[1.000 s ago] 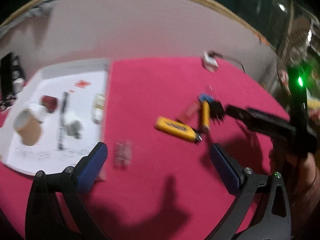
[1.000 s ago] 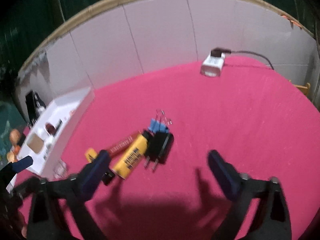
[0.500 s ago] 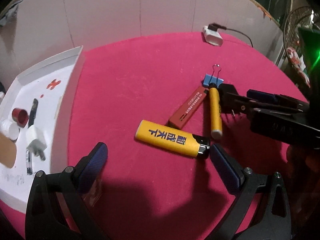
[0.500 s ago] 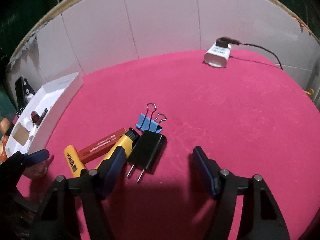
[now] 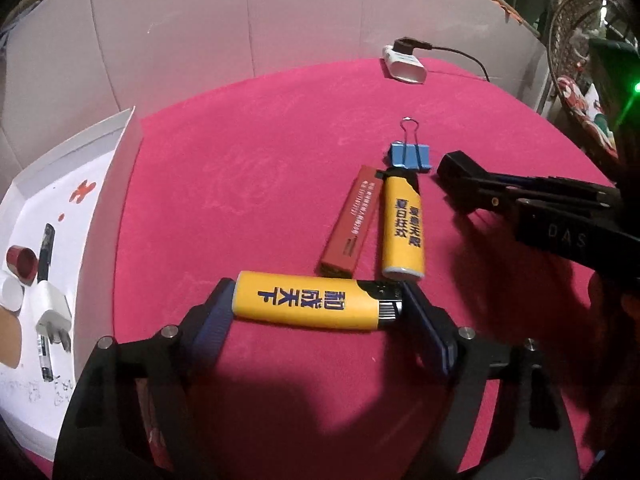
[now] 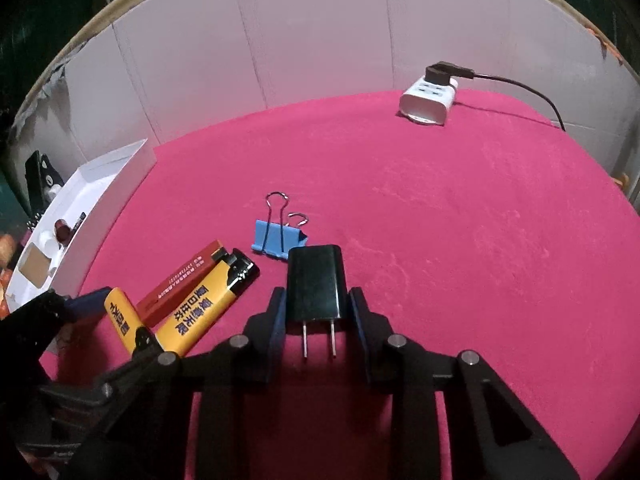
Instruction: Organize rigid objects
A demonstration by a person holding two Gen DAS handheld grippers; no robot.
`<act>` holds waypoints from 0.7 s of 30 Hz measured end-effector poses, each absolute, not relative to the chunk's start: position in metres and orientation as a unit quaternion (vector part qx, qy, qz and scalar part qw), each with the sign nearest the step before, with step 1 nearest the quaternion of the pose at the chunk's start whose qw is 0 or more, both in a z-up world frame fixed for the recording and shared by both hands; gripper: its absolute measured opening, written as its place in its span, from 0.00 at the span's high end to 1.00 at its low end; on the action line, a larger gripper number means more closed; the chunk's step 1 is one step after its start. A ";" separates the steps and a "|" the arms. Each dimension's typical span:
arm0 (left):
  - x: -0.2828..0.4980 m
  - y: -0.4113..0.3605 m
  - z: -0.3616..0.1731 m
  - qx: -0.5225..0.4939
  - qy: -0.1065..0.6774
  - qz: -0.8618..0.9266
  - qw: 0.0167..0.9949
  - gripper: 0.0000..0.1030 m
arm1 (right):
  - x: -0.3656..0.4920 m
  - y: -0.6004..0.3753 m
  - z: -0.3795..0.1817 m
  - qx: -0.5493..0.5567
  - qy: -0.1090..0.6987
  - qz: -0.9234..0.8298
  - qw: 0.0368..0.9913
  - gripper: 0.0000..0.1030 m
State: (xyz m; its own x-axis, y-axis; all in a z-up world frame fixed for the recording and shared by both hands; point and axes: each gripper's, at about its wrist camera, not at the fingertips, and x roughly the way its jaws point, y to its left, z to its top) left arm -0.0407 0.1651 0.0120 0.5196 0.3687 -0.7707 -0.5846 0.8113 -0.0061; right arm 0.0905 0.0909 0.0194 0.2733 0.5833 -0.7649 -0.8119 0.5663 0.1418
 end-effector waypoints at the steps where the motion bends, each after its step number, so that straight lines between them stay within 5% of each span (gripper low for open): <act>1: -0.041 0.164 0.012 -0.133 0.405 0.277 0.861 0.20 | 0.090 0.090 0.019 -0.140 0.408 0.444 0.786 0.71; 21: -0.048 0.165 0.010 -0.156 0.380 0.323 0.853 0.20 | 0.088 0.081 0.025 -0.119 0.399 0.440 0.795 0.71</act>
State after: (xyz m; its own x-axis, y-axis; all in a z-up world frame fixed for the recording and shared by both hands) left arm -0.0481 0.1650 0.0100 0.5027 0.4333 -0.7480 -0.6695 0.7425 -0.0199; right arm 0.0878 0.0807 0.0247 0.2932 0.6051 -0.7402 -0.7959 0.5835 0.1618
